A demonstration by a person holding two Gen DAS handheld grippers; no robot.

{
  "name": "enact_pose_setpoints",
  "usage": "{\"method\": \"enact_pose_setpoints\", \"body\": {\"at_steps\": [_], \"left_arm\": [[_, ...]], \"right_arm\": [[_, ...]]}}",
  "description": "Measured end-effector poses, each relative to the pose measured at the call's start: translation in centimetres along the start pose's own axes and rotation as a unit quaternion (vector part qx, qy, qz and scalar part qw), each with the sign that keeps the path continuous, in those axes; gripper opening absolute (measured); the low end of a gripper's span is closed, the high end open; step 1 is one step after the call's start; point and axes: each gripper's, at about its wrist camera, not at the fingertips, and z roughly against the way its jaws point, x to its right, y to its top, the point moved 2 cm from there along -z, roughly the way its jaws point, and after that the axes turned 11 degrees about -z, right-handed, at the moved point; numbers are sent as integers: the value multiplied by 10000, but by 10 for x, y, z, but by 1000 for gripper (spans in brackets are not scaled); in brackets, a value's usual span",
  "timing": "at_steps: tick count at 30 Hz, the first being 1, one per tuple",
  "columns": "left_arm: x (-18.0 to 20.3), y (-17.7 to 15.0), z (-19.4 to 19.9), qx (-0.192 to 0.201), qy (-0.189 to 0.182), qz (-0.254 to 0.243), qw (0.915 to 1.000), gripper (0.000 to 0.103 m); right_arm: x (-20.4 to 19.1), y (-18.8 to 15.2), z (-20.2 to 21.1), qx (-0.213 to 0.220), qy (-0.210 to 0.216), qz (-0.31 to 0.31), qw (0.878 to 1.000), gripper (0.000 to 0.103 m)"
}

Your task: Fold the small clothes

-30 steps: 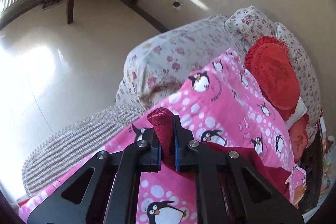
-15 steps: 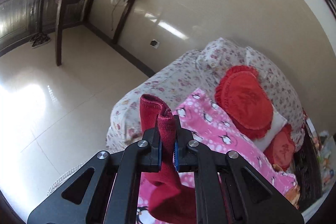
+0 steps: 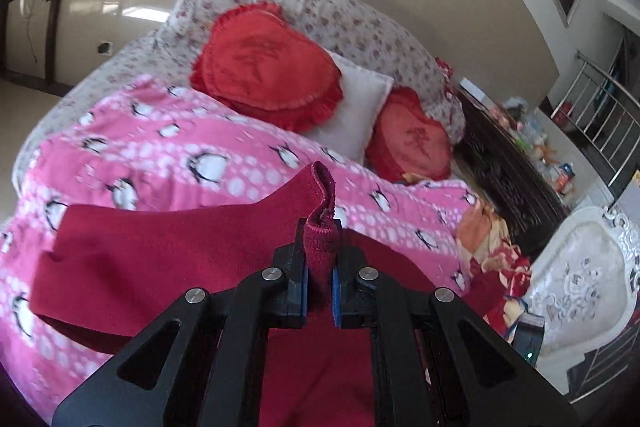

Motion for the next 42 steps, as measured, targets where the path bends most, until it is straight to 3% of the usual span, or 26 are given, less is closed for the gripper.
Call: {"method": "enact_pose_setpoints", "body": {"at_steps": [5,10,12,13,14,15,17,20,24,27,30,32,34,36,38,40,42], "left_arm": [[66,-38,-71,-490,-345,-443,9972,7],[90,-57,-103,-1171,-746,-574,9887,11],[90,-57,-93,-1219,-751,-707,9872,31],[85,-59,-81,-1156,-717,-748,9879,54],[80,-59,-68,-1014,-690,-760,9895,68],[71,-58,-51,-802,-638,-759,9918,71],[52,-59,-22,-465,-319,-841,9949,73],[14,-64,7,-293,618,-936,9933,73],[-38,-88,8,-660,1558,-765,9826,73],[-75,-107,-3,-1003,1792,-408,9778,73],[-95,-125,-12,-1257,1755,-102,9764,73],[-101,-132,-16,-1367,1694,-4,9760,73],[-102,-139,-17,-1426,1659,50,9758,73],[-104,-145,-17,-1447,1626,118,9759,73],[-102,-146,-17,-1458,1632,125,9757,73],[-102,-144,-16,-1423,1638,133,9761,73],[-100,-140,-14,-1349,1646,110,9770,73]], "right_arm": [[59,4,5,-52,-253,-633,9977,102],[90,4,8,-60,-245,-1109,9935,103],[95,6,10,-22,-238,-1148,9931,103],[95,7,10,2,-221,-1136,9933,103],[94,10,9,9,-204,-1112,9936,103],[91,12,8,7,-180,-1078,9940,103],[80,15,6,10,-60,-914,9958,102],[57,21,2,98,82,-524,9985,102],[33,34,-13,276,23,-96,9996,102],[10,49,-25,532,14,411,9977,100],[-11,60,-46,605,-260,1138,9913,90],[-16,61,-66,509,-572,1553,9849,75],[-15,58,-73,514,-793,1803,9791,67],[-15,53,-68,603,-804,1965,9753,55],[-8,54,-60,679,-836,1969,9745,27],[0,58,-49,646,-503,1742,9813,9],[4,60,-40,602,-267,1607,9848,7]]}}
